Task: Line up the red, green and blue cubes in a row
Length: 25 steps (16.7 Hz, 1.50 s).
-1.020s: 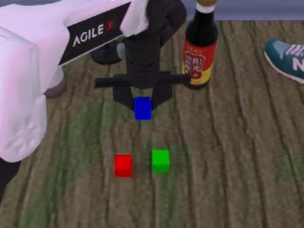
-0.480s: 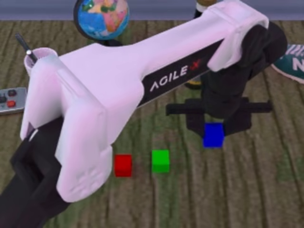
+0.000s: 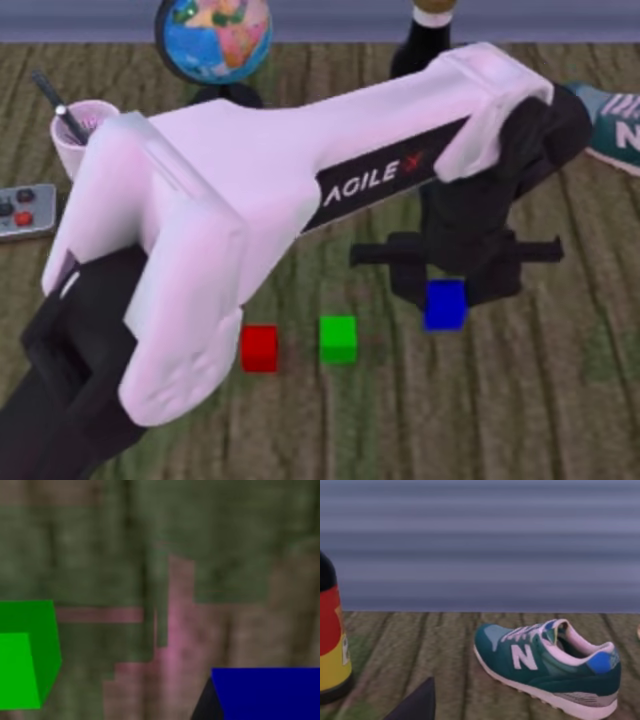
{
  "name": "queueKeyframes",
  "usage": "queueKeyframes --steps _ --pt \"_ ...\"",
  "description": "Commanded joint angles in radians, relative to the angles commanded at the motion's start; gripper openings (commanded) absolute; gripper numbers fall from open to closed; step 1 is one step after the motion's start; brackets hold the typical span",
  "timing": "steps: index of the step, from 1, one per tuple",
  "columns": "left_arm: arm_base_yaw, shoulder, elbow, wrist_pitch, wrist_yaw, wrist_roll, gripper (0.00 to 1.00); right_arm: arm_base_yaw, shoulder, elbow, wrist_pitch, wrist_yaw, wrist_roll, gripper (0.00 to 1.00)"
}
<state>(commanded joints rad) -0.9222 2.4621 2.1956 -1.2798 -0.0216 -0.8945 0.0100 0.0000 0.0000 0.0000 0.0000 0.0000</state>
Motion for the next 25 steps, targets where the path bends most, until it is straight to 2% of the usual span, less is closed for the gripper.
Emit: queueKeyframes --steps 4,9,22,25 --pt "0.002 0.004 -0.121 0.124 -0.003 -0.005 0.0 0.0 0.0 0.0 0.0 0.0 0.0 1.0" --pt "0.003 0.005 -0.133 0.136 -0.003 -0.006 0.0 0.0 0.0 0.0 0.0 0.0 0.0 1.0" --pt "0.003 0.005 -0.133 0.136 -0.003 -0.006 0.98 0.0 0.0 0.0 0.0 0.0 0.0 1.0" --pt "0.003 0.005 -0.133 0.136 -0.003 -0.006 1.0 0.0 0.0 0.0 0.0 0.0 0.0 1.0"
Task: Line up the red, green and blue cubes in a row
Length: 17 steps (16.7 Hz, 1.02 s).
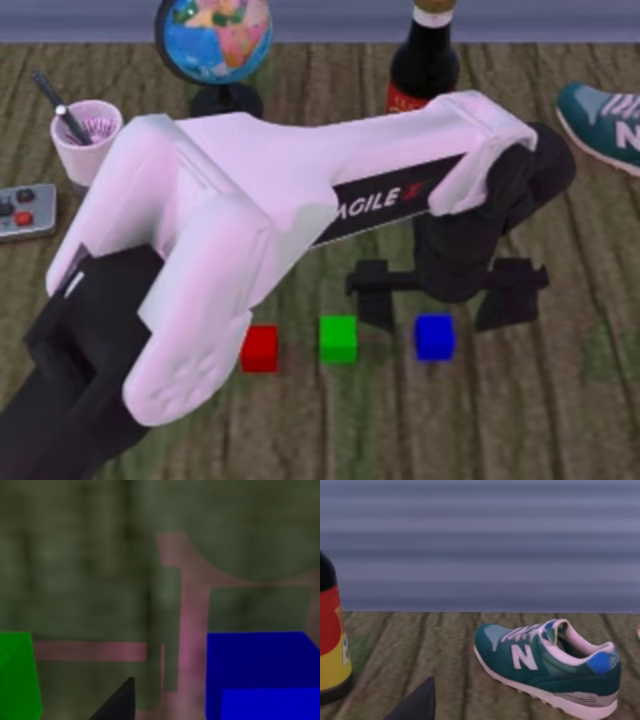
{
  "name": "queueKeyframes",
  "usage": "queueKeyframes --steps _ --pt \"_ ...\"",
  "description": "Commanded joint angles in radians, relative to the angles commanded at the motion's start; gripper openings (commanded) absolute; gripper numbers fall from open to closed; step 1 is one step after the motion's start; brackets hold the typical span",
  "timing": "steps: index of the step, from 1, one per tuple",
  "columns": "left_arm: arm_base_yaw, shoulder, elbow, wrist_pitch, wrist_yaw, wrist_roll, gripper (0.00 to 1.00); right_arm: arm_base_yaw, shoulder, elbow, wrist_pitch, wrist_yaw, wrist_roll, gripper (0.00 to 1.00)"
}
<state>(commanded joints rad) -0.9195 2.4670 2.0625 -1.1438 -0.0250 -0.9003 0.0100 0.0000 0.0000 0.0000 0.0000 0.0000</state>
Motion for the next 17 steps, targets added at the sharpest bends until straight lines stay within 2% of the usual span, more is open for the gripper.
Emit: queueKeyframes --steps 8,14,17 --pt "0.0 -0.001 0.017 -0.017 0.001 0.001 1.0 0.0 0.0 0.0 0.0 0.0 0.0 1.0" --pt "0.01 -0.017 0.196 -0.218 0.001 -0.004 1.0 0.0 0.0 0.0 0.0 0.0 0.0 1.0" --pt "0.015 -0.023 0.235 -0.259 0.0 -0.006 1.0 0.0 0.0 0.0 0.0 0.0 0.0 1.0"
